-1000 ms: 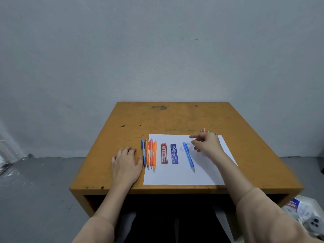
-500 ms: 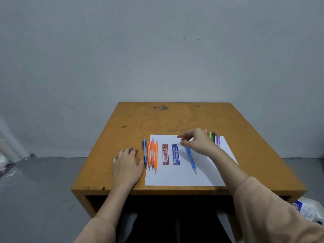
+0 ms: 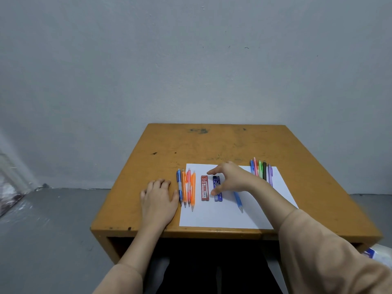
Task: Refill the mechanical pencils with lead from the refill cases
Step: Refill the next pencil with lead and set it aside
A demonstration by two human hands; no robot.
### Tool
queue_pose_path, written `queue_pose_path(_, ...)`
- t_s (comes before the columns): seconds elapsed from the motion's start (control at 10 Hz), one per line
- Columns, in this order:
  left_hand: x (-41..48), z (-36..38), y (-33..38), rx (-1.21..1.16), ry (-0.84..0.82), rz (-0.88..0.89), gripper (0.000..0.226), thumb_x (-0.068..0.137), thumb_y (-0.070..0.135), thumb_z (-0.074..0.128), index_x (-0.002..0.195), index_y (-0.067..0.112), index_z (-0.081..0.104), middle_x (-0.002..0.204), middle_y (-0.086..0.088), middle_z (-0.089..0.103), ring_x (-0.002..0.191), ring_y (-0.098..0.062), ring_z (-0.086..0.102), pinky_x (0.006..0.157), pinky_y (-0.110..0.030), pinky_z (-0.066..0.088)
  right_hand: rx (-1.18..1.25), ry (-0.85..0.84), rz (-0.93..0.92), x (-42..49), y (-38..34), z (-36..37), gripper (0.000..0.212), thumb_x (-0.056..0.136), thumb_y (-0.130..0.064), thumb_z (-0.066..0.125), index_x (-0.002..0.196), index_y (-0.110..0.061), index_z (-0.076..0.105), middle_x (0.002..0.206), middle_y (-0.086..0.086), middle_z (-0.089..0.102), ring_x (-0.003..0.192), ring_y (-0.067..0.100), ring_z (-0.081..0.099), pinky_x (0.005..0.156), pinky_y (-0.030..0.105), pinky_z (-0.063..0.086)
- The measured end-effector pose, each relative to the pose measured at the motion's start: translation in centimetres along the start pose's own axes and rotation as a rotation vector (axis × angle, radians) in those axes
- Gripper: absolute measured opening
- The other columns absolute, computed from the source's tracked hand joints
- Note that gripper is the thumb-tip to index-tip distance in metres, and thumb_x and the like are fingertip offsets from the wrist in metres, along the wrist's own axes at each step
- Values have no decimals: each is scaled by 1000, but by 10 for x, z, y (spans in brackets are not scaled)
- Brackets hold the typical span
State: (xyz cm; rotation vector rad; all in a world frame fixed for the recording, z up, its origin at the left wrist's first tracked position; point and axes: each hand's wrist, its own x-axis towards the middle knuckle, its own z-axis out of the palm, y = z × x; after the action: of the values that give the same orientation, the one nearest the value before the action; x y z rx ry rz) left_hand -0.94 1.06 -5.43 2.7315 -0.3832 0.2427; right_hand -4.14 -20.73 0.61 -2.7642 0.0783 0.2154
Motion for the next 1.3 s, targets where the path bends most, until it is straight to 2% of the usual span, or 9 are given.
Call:
queue_pose_path(0.2,1,1,1,14,-2,-10,49,96,47,40,138,24,46,141,6,44,133,-12,31,108,-36,26,-53,-41,37,-2,0,1,82,73,-39,79,144,-23,40,137,2,46,130,20,30,102,36,36)
queue_pose_path(0.4,1,0,1,-1,-6,-9,48,96,47,41,138,24,46,142,6,44,133,-12,32,109,-35,26,-65,11,-5,-2,-5,0,84,70,-32,83,142,-21,42,132,3,44,124,19,34,97,30,36)
queue_pose_path(0.5,0,0,1,-5,-2,-14,49,96,47,41,138,24,46,142,6,44,133,-12,32,109,-35,26,48,110,-38,-5,-9,-1,76,70,-19,83,138,-16,48,120,1,43,109,15,45,90,25,44)
queue_pose_path(0.7,0,-1,2,0,-5,-13,49,96,47,40,139,24,45,143,6,42,134,-12,31,110,-36,26,382,276,-14,-18,-21,-7,32,86,-8,67,118,-11,66,105,0,56,97,14,59,80,26,55)
queue_pose_path(0.8,0,-1,2,-8,0,-19,48,96,47,41,138,24,46,143,6,43,134,-11,32,110,-35,26,529,312,-2,-24,-22,-10,25,87,-5,65,111,-11,68,99,-2,64,91,10,61,69,17,52)
queue_pose_path(1.0,1,-1,1,-54,18,-18,44,95,45,44,135,26,49,138,7,47,131,-10,34,108,-34,26,733,507,43,-33,-24,-11,19,83,-2,69,97,-13,73,84,-3,68,75,7,62,66,14,50)
queue_pose_path(1.1,-1,-1,1,-121,88,9,38,95,41,47,128,25,55,130,8,53,125,-9,40,104,-32,30,873,607,28,-39,-25,-13,19,81,0,69,90,-17,73,80,1,69,74,15,65,71,28,56)
queue_pose_path(1.2,-7,1,4,-171,227,165,28,93,33,54,115,18,65,116,3,62,113,-14,51,93,-33,34,981,680,0,-46,-28,-12,23,81,3,69,85,-20,72,79,7,69,74,21,67,69,29,58)
queue_pose_path(1.3,-15,-1,18,-275,305,280,35,90,38,45,106,17,68,105,4,66,101,-15,56,85,-31,35,1018,733,-7,-52,-31,-8,20,81,2,70,89,-16,72,82,11,70,75,21,69,65,22,57)
